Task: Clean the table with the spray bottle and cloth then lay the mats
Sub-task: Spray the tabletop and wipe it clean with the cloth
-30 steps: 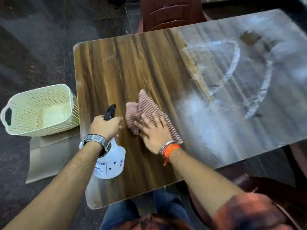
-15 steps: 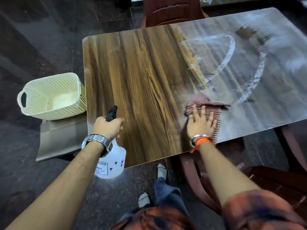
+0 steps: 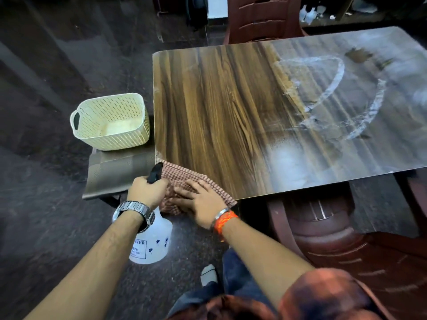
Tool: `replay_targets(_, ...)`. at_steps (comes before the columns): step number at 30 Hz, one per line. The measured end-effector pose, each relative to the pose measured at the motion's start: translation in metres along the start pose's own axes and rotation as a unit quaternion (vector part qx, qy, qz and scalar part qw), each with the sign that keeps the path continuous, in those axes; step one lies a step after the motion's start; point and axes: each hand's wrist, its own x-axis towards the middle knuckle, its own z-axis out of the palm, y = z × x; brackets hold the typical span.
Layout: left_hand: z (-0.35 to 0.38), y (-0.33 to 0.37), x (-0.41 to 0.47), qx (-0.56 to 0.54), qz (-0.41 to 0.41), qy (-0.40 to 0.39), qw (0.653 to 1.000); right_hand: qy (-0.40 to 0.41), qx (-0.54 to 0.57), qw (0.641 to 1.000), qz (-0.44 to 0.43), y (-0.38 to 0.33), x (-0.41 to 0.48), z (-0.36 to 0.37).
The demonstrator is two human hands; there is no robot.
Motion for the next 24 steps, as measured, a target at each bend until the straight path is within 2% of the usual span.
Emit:
replay_targets(3,0.003,-0.005,-0.009,-0.024,0.001,-0.032,0.999,0.077,0.036,0.99,0.116,0.018,-0.041,-0.007)
replay_targets(6,0.01,-0.003,-0.021,-0.047,0.0,-0.065,0.997,0.156,0.067,0.951,0.26,0.031,-0.079,-0.024)
replay_targets(8,0.018,0.002,-0.029,-0.057,0.0,-0.083,0.995,0.181,0.125,0.906,0.361,0.041,-0.093,-0.042)
replay_targets(11,0.035,0.017,-0.046,-0.051,0.02,-0.116,0.992,0.245,0.257,0.789,0.501,0.059,-0.114,-0.073)
replay_targets(13,0.047,0.027,-0.055,-0.04,0.036,-0.127,0.99,0.285,0.327,0.729,0.53,0.069,-0.133,-0.086)
replay_targets(17,0.075,0.046,-0.079,-0.032,0.063,-0.158,0.985,0.348,0.422,0.642,0.538,0.083,-0.172,-0.095)
replay_targets(21,0.114,0.068,-0.114,0.019,0.11,-0.181,0.977,0.444,0.529,0.509,0.515,0.097,-0.224,-0.107)
replay_targets(22,0.127,0.074,-0.128,0.03,0.12,-0.181,0.976,0.466,0.536,0.49,0.506,0.101,-0.242,-0.112)
replay_targets(24,0.153,0.086,-0.154,0.033,0.132,-0.187,0.973,0.482,0.544,0.477,0.494,0.109,-0.274,-0.118)
